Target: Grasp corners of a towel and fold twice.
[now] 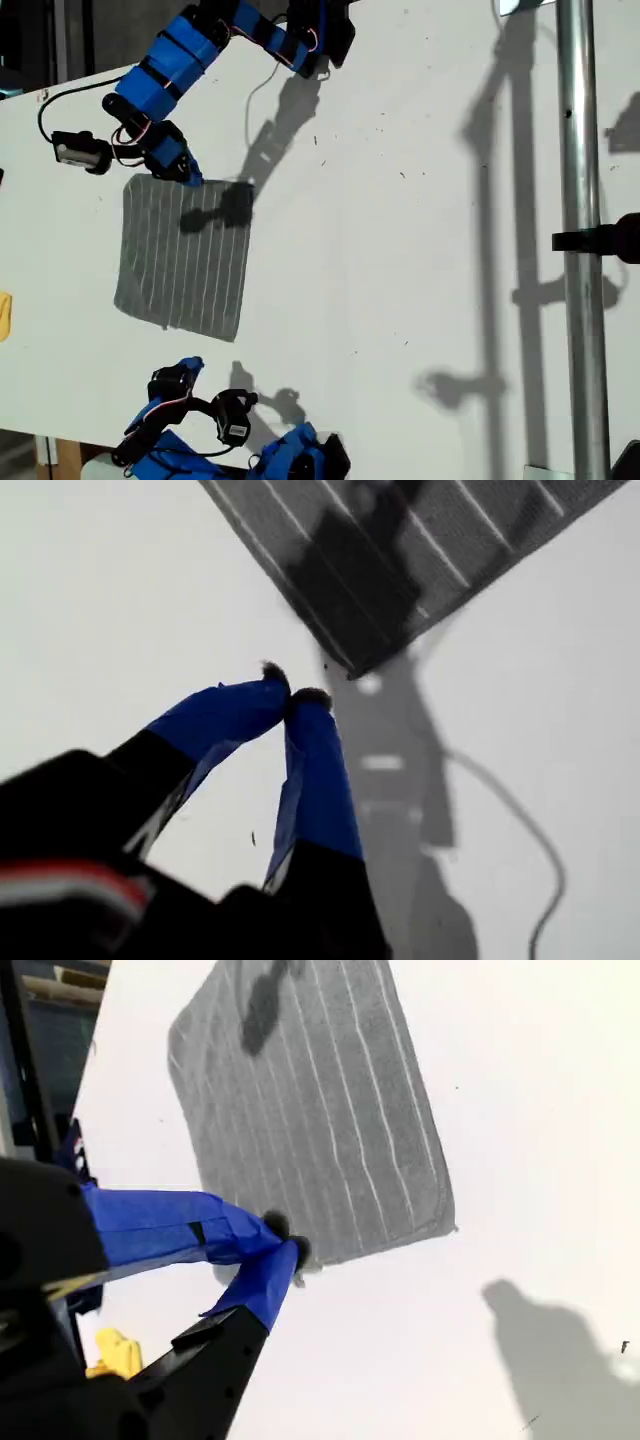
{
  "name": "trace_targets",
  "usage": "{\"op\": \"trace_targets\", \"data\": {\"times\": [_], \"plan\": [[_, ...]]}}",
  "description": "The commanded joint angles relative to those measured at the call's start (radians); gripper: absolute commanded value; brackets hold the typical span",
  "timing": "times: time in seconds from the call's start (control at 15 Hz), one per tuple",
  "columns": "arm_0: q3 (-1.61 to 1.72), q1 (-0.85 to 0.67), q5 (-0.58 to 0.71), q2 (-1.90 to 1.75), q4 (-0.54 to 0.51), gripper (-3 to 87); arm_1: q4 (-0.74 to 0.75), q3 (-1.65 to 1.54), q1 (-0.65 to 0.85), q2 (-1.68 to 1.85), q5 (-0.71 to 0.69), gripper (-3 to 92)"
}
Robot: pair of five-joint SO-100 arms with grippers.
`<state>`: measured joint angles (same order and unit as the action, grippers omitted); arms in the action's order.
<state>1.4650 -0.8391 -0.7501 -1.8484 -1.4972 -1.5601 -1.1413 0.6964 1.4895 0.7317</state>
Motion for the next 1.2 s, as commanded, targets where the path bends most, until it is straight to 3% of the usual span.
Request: {"op": "trace_targets", "data": {"times": [0.0,0.33,1.13], "plan": [[-0.058,0.000,-0.005,-0.002,-0.006,-2.8,-0.049,0.100,0.028,0.011,-0.029,19.8],[-0.058,0.021,-0.014,-0.002,-0.006,-2.8,-0.071,0.149,0.012,0.005,-0.129,41.5],[-0.012,0.035,-0.020,-0.046,-0.020,-2.8,0.091,0.071,0.041,-0.252,-0.331,42.3]]}}
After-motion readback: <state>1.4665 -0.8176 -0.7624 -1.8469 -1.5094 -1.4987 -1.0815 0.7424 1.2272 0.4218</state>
